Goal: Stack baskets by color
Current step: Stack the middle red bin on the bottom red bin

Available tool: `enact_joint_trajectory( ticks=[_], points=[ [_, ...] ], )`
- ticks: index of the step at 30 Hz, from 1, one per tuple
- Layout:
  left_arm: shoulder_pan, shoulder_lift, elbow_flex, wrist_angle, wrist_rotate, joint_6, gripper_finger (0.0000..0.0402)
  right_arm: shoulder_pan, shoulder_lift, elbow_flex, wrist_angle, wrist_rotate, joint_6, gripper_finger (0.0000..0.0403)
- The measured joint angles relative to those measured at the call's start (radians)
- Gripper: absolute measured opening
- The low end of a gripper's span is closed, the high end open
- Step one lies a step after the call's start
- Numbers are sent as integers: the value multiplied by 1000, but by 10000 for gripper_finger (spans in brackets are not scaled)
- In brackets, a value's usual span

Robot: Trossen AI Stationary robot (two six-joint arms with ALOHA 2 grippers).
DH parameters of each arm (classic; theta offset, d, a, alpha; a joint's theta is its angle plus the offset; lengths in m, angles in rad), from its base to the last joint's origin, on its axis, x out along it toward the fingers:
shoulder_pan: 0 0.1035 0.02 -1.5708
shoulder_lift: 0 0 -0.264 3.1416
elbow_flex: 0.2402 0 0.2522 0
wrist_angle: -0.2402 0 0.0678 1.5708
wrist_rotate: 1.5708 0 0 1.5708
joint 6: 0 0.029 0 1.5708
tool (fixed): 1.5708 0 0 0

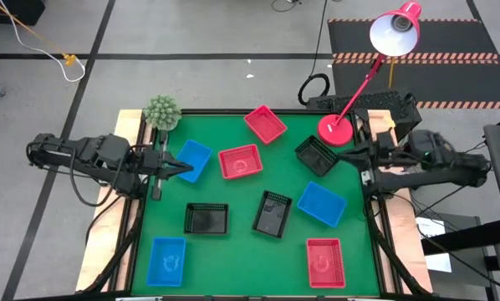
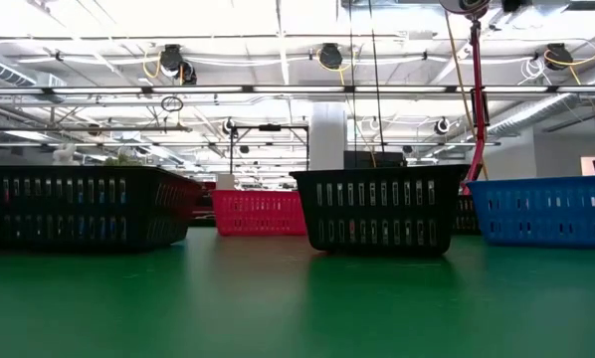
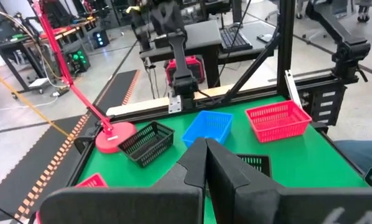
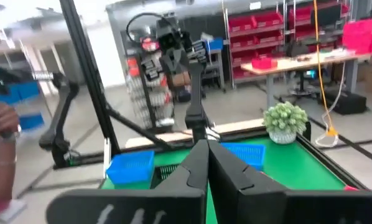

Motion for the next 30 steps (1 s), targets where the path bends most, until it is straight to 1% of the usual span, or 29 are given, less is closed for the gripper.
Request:
enact_joint_trajectory(
  ticks=[3, 6, 10, 13, 18, 20, 22, 26, 30],
  points=[
    [0, 0, 0, 0, -1, -5, 8, 0, 109, 132, -89, -1, -17, 0],
    [0, 0, 0, 0, -1, -11, 8, 0, 203, 239, -129, -1, -35, 0],
    [0, 7, 0, 6, -15, -26, 8, 0, 297, 302, -132, -1, -58, 0],
    [0, 31, 0, 19, -49, -32, 8, 0, 346, 302, -132, -1, -53, 0],
    [0, 91, 1, 49, -50, -17, 8, 16, 417, 296, -131, -5, -20, 0],
    [1, 112, 30, 43, -50, -13, 8, 34, 434, 277, -116, -5, -20, 0],
    [8, 133, 72, 16, -49, -16, 8, 52, 447, 253, -89, -5, -22, 0],
    [25, 177, 157, -95, -47, -46, 8, 86, 451, 206, -37, 3, -25, 0],
    [30, 206, 155, -107, -48, -42, 8, 117, 452, 140, 15, 26, -25, 0]
  ],
)
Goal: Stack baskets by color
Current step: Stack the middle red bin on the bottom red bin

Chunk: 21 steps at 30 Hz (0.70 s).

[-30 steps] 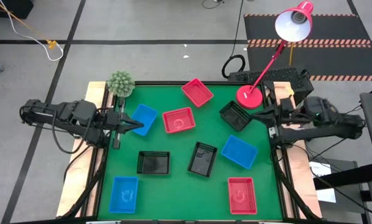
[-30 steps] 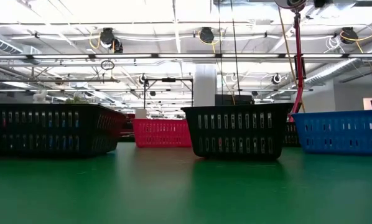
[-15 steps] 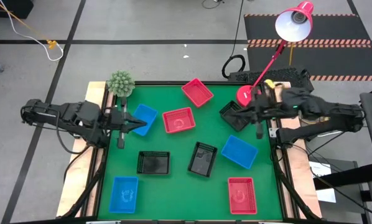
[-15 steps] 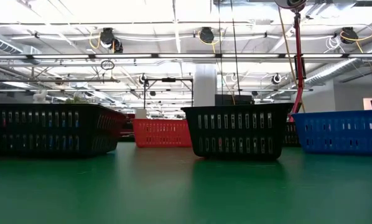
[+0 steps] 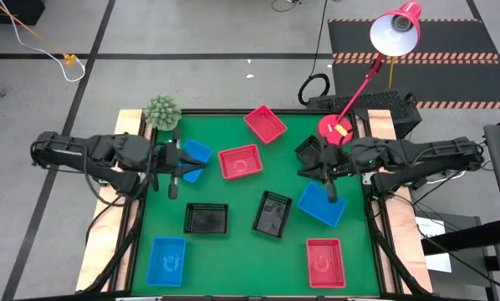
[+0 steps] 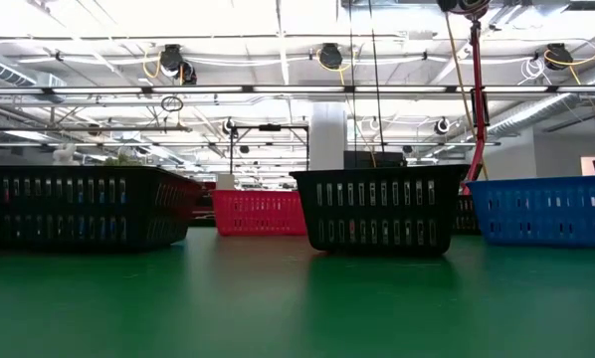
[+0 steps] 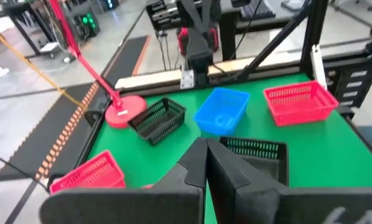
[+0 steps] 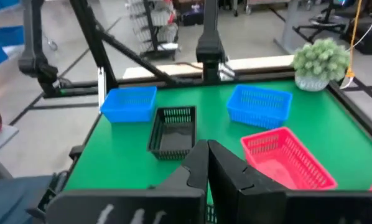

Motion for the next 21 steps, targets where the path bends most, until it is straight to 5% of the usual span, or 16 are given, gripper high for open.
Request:
enact_joint_trajectory(
  ticks=[11, 21],
  points=[
    [7, 81, -18, 44, 1, 31, 8, 54, -1, -220, 196, 26, 23, 0],
    [65, 192, -18, 106, 10, 58, 31, 53, -1, -263, 204, 104, 26, 0]
  ],
)
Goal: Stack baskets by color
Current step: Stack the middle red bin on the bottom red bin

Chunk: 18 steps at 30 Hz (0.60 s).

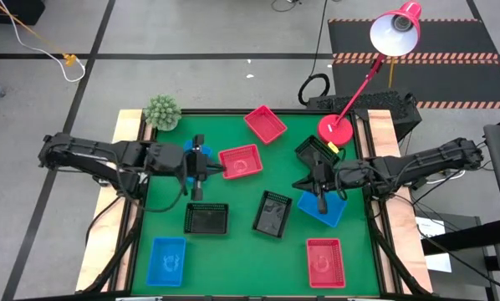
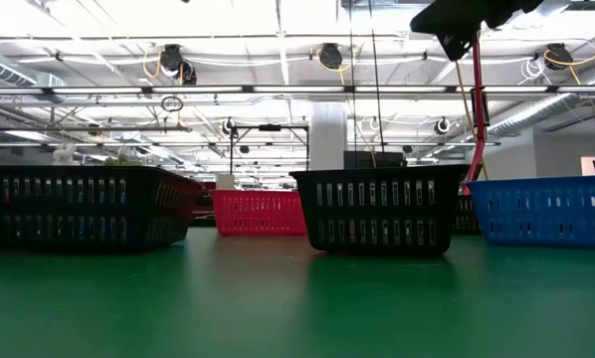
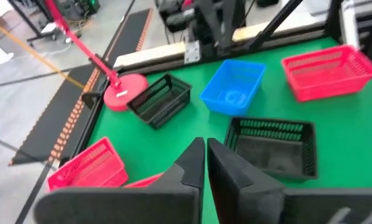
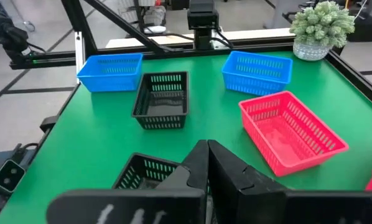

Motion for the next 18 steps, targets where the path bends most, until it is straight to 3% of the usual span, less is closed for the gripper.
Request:
enact_joint_trajectory(
  ticks=[8, 18],
  points=[
    [20, 85, 0, 0, 0, -15, 88, 0, 8, -10, 12, 0, 26, 0],
    [-47, 202, 0, 62, 0, -97, 95, 1, 19, -106, 95, -4, 115, 0]
  ],
)
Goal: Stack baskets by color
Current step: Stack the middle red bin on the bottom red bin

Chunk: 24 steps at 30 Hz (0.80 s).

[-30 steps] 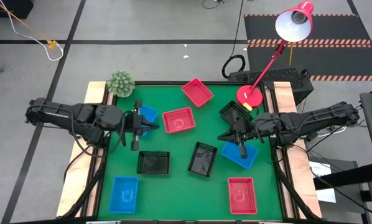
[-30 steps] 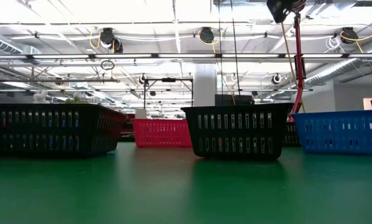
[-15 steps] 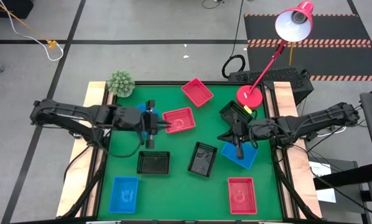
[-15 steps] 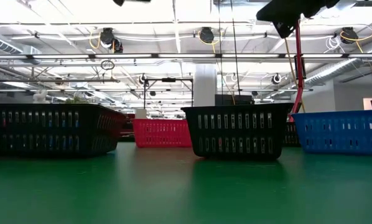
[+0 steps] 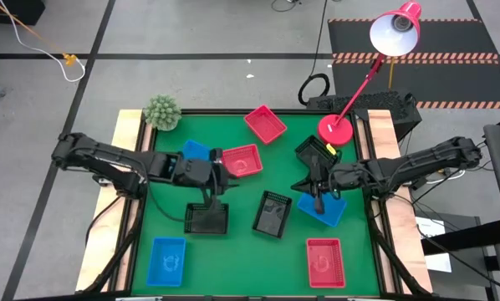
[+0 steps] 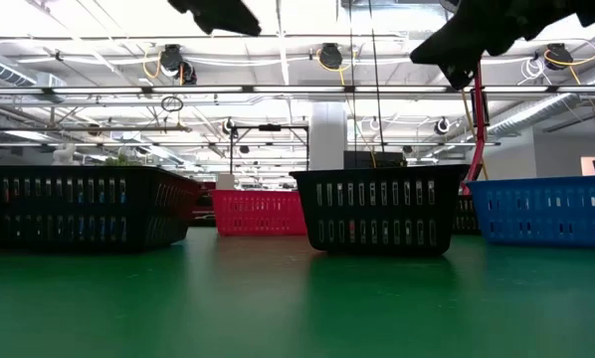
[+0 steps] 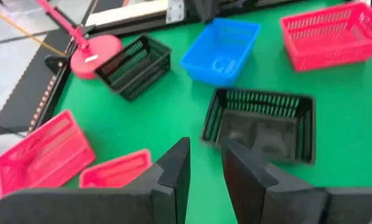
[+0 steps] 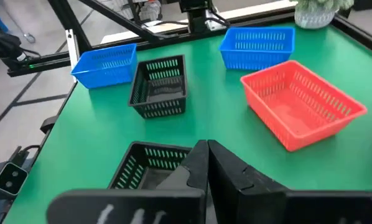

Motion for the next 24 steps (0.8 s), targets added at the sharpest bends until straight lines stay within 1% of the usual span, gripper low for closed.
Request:
enact_joint_trajectory(
  ticks=[4, 8, 12, 16, 19, 24],
  points=[
    [-16, 54, 6, 10, 2, -27, 95, 0, 0, -4, 0, 0, 16, 0],
    [1, 83, 44, 15, -2, -49, 95, 0, 0, -4, 2, -1, 11, 0],
    [9, 90, 50, 1, -1, -53, 95, 0, 0, -4, 1, 0, -16, 0],
    [16, 89, 50, -58, -11, -62, 96, 0, 0, -4, 1, 0, -22, 0],
    [16, 89, 50, -76, -42, -71, 109, 0, 0, -4, 2, 1, -22, 0],
    [16, 109, 50, -79, -63, -72, 156, -1, 0, -4, 1, 1, -12, 0]
  ],
)
